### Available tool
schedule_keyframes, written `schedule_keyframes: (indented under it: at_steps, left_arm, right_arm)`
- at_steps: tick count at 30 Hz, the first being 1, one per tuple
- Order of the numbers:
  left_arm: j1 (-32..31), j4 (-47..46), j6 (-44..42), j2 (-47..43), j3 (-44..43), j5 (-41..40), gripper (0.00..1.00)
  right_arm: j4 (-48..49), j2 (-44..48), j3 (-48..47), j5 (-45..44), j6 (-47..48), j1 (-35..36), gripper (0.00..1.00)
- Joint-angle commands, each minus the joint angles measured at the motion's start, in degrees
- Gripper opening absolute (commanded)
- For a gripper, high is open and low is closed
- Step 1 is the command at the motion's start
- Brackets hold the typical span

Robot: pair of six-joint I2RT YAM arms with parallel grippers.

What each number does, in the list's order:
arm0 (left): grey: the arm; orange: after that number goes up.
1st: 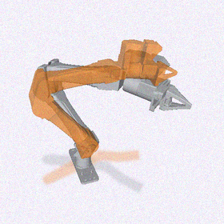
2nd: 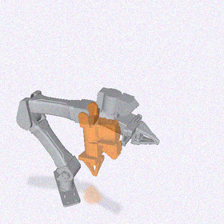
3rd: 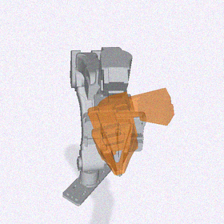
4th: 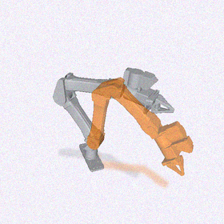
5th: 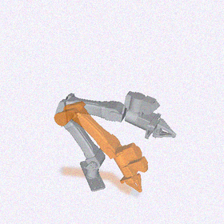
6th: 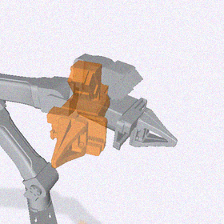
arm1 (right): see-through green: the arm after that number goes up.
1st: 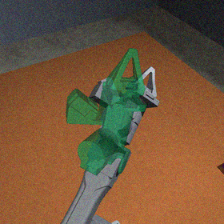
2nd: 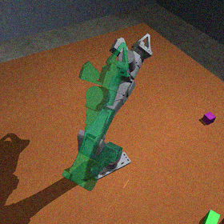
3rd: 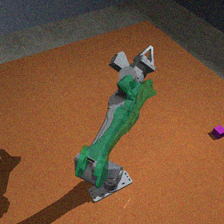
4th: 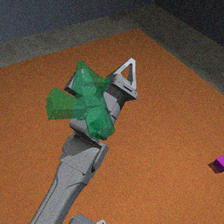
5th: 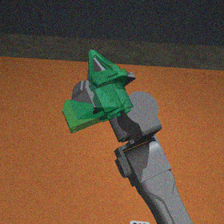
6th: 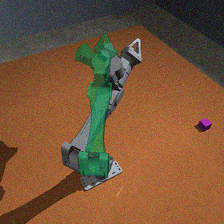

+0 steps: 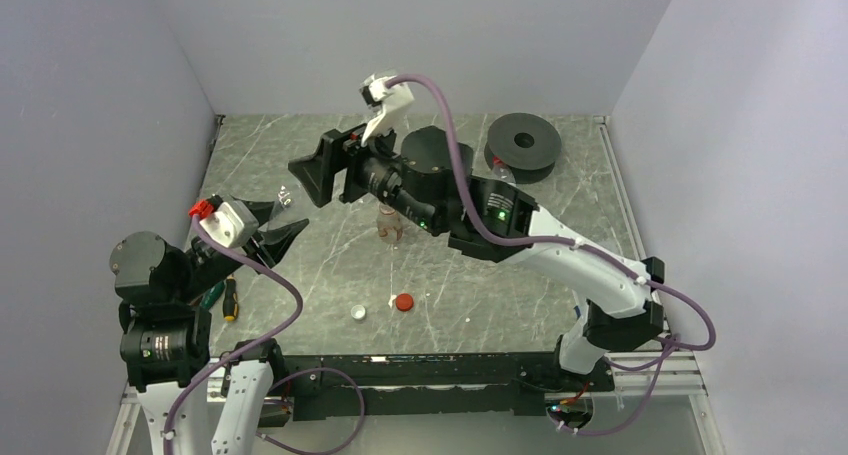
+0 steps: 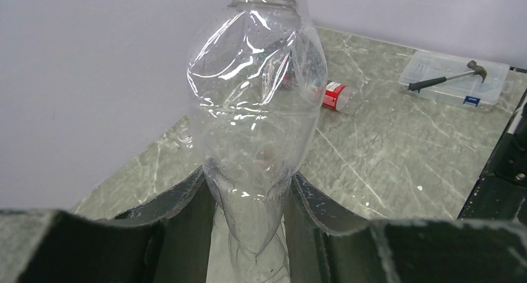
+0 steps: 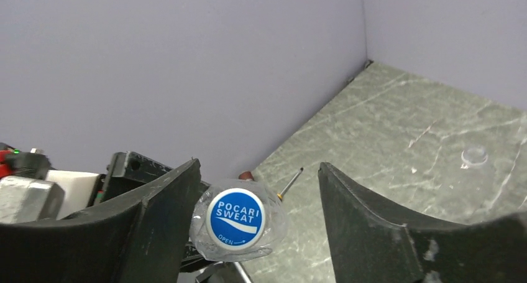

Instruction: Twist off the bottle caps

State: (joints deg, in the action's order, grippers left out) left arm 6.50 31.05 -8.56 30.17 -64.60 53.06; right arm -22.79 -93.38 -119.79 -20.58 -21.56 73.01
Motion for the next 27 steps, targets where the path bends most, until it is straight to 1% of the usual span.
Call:
schedule_keyframes:
  at_steps: [1,4,7,9,11,15,18,21,24,26,27]
  left_arm:
    - [0.0,-0.2,-2.7,-0.5,0.4,-1.8,0.01]
    - [0.0,0.2,-3.0,-0.4,0.5,-2.5,0.01]
    - [-0.1,0.2,-3.2,-0.4,0.6,-2.4,0.01]
    - [0.0,0.0,-3.0,-0.4,0.6,-2.2,0.01]
    - [0.0,0.0,-2.8,-0.4,0.6,-1.6,0.01]
    - [-0.1,0.3,-1.2,0.2,-0.3,1.1,0.0]
    - [-0.1,-0.1,2.6,1.3,-1.2,5.6,0.0]
    - [-0.1,-2.4,10.6,2.9,-2.3,14.7,0.0]
    - [0.0,-9.5,22.6,4.3,-2.0,24.2,0.0]
    - [-0.1,-16.5,31.3,4.7,-1.0,27.4,0.0]
    - [-0.1,-18.7,34.1,4.8,-0.9,28.3,0.0]
  right_arm:
    - [-0.5,-0.4,-3.5,-0.6,-1.5,0.1,0.68]
    - [-1.1,-1.5,-4.8,0.4,-1.8,0.1,0.58]
    - [-1.4,-2.0,-5.2,0.4,-1.8,0.1,0.43]
    - [-1.3,-1.9,-5.1,0.0,-1.8,0.1,0.31]
    - [-0.7,-1.5,-4.6,0.0,-1.2,0.1,0.22]
    - [0.5,-0.2,-4.0,1.2,1.5,0.1,0.11]
    - [1.7,1.3,-2.7,5.3,5.1,-0.1,0.06]
    - [5.7,5.0,2.6,14.8,11.0,-0.4,0.05]
    - [11.7,9.9,10.3,25.5,15.2,-1.0,0.05]
    - [14.6,12.5,14.3,33.4,15.6,-2.9,0.05]
    - [15.6,13.5,15.7,37.3,15.5,-3.8,0.05]
